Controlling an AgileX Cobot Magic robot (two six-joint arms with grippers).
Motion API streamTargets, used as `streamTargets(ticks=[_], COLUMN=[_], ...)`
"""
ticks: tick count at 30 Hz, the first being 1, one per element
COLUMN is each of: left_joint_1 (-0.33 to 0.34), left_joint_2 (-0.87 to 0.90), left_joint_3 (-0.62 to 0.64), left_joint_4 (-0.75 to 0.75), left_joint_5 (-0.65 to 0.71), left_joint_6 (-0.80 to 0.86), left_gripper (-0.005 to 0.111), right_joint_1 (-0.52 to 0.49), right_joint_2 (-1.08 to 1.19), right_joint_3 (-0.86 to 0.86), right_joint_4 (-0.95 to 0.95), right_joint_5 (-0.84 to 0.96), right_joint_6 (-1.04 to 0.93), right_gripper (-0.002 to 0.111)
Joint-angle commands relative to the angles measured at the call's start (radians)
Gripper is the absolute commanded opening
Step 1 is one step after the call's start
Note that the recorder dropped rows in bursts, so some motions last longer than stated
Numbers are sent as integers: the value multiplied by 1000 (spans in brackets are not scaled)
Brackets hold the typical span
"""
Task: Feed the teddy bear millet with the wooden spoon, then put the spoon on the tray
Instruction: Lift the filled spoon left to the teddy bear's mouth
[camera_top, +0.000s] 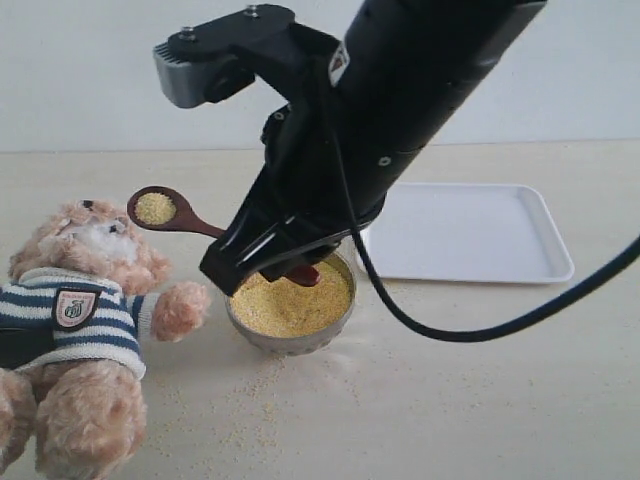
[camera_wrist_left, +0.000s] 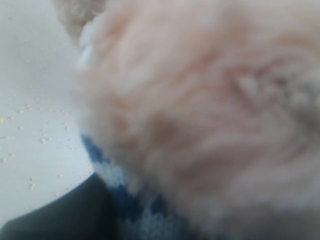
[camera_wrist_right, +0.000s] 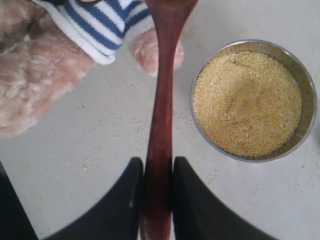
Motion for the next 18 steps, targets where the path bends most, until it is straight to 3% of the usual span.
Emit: streamTargets(ticks=[1,18], left_joint_1=[4,4], left_joint_2=[0,0], left_joint_3=[0,0], left_joint_4=[-15,-15], left_joint_5=[30,28], left_joint_6=[10,10], left_gripper=[5,5], right_joint_1=[35,84], right_joint_2=[50,233], right_joint_3=[-67,-246], right_joint_4=[-38,-134], right_joint_5=[26,27], right_joint_6=[-5,5], right_gripper=[0,0])
